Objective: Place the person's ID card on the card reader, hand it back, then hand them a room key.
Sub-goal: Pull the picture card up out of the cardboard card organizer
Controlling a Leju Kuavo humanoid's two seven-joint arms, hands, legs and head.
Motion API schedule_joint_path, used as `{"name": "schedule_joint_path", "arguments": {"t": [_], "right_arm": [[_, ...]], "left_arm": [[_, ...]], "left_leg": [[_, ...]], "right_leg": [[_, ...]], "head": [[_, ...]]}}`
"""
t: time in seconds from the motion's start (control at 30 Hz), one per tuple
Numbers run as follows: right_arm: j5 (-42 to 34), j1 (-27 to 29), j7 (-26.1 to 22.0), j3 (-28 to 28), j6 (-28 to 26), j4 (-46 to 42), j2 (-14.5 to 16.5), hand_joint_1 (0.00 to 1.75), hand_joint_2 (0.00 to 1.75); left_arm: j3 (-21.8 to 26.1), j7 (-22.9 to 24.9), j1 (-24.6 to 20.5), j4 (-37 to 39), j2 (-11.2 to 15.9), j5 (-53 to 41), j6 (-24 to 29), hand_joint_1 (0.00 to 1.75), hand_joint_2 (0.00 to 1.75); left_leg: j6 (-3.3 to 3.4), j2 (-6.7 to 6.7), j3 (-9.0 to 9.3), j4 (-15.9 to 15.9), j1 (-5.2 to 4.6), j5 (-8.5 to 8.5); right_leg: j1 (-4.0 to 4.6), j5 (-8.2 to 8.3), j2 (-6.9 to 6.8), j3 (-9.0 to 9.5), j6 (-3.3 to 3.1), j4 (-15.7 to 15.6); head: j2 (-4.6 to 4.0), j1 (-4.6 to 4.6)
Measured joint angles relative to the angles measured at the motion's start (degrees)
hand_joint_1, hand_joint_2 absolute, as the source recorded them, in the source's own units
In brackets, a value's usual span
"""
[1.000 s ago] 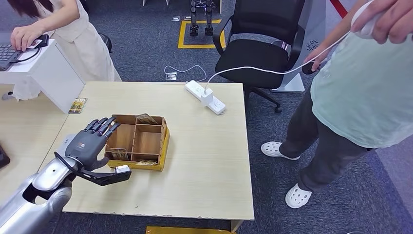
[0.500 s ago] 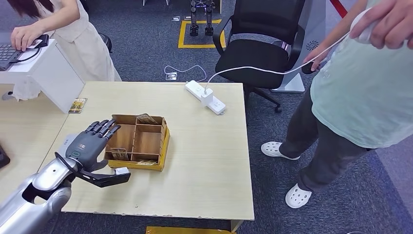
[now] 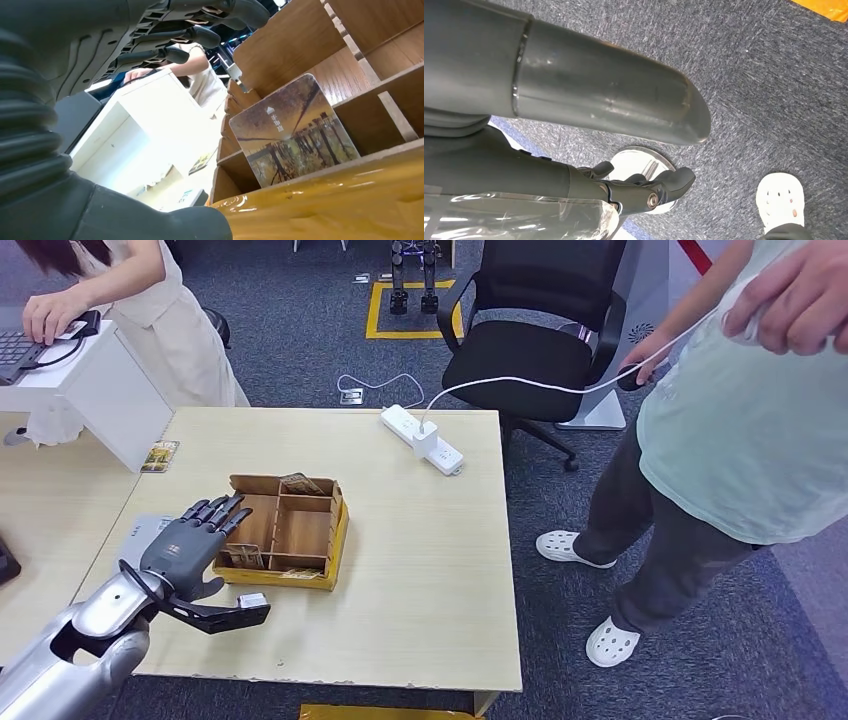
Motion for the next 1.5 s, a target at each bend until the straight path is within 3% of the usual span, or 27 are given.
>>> {"name": "schedule_joint_path", "arguments": {"t": [0.07,0.13,0.23,0.33,0.47,0.63,0.8,0.9,0.97,1.03,1.1,1.5], "right_arm": [[0.07,-0.04,0.01,-0.05,0.0,0.0,-0.01,0.0,0.0],[0.17,-0.1,0.12,-0.1,0.0,0.0,-0.01,0.0,0.0],[0.33,-0.21,0.28,-0.2,0.0,0.0,-0.02,0.0,0.0],[0.35,-0.29,0.33,-0.35,0.01,0.0,-0.02,0.0,0.0],[0.34,-0.28,0.32,-0.44,0.02,0.0,-0.02,0.0,0.0],[0.36,-0.28,0.33,-0.48,0.04,0.0,-0.02,0.0,0.0],[0.35,-0.28,0.33,-0.48,0.05,0.0,-0.02,0.0,0.0],[0.36,-0.28,0.33,-0.49,0.07,0.0,-0.02,0.0,0.0],[0.38,-0.29,0.33,-0.52,0.07,-0.01,-0.02,0.0,0.0],[0.4,-0.3,0.33,-0.56,0.07,-0.01,-0.02,0.0,0.0],[0.45,-0.31,0.33,-0.59,0.07,0.0,-0.02,0.0,0.0],[0.96,-0.3,0.33,-0.63,0.08,-0.01,-0.02,0.0,0.0]], "left_arm": [[-0.04,-0.05,0.01,0.15,0.18,0.15,-0.44,1.54,1.75],[-0.14,-0.13,0.02,0.3,0.52,0.24,-0.83,1.55,1.75],[-0.34,-0.18,0.02,0.43,0.97,0.28,-1.01,1.4,1.75],[-0.42,-0.18,0.02,0.48,1.11,0.38,-1.01,1.48,1.75],[-0.45,-0.18,0.03,0.48,1.61,0.67,-1.14,1.35,1.75],[-0.46,-0.18,0.18,0.48,1.89,0.8,-1.19,1.47,1.75],[-0.46,-0.18,0.2,0.48,1.9,0.8,-1.19,1.46,1.75],[-0.46,-0.18,0.49,0.48,1.95,1.05,-1.19,1.41,1.75],[-0.45,-0.18,0.86,0.48,1.99,1.52,-1.19,1.26,1.75],[-0.44,-0.18,1.09,0.48,2.0,1.84,-1.19,0.56,1.75],[-0.44,-0.18,1.15,0.48,2.0,1.86,-1.18,0.02,1.75],[-0.28,0.02,1.31,0.46,1.9,1.9,-0.77,0.0,1.75]], "left_leg": [[0.0,0.0,0.0,0.0,0.0,0.0],[0.0,0.0,0.0,0.0,0.0,0.0],[0.0,0.0,0.0,0.0,0.01,0.0],[0.0,-0.01,0.0,0.0,0.01,0.0],[0.0,-0.01,0.0,0.0,0.01,0.0],[0.0,-0.01,0.0,0.0,0.01,0.0],[0.0,-0.01,0.0,0.0,0.01,0.0],[0.0,-0.01,0.0,0.0,0.01,0.0],[0.0,-0.01,0.0,0.0,0.01,0.0],[0.0,-0.01,0.0,0.0,0.01,0.0],[0.0,-0.01,0.0,0.0,0.01,0.0],[0.0,-0.01,0.0,0.0,0.01,0.0]], "right_leg": [[0.0,0.0,0.0,0.0,0.0,0.0],[0.0,0.0,0.0,0.0,0.0,0.0],[0.01,0.0,0.0,0.0,0.0,0.0],[0.01,0.0,-0.01,0.0,0.0,0.0],[0.01,0.0,0.0,0.0,0.0,0.0],[0.01,0.0,-0.01,0.0,0.0,0.0],[0.01,0.0,-0.01,0.0,0.0,0.0],[0.01,0.0,-0.01,0.0,0.0,0.0],[0.01,0.0,-0.01,0.0,0.0,0.0],[0.01,0.0,-0.01,0.0,0.0,0.0],[0.01,0.0,-0.01,0.0,0.0,0.0],[0.01,0.0,-0.01,0.0,0.0,0.0]], "head": [[0.0,0.01],[0.0,0.01],[0.0,0.01],[0.0,0.01],[0.0,0.01],[0.0,0.02],[0.0,0.02],[0.0,0.01],[0.0,0.01],[0.0,0.0],[0.0,0.0],[0.0,0.0]]}}
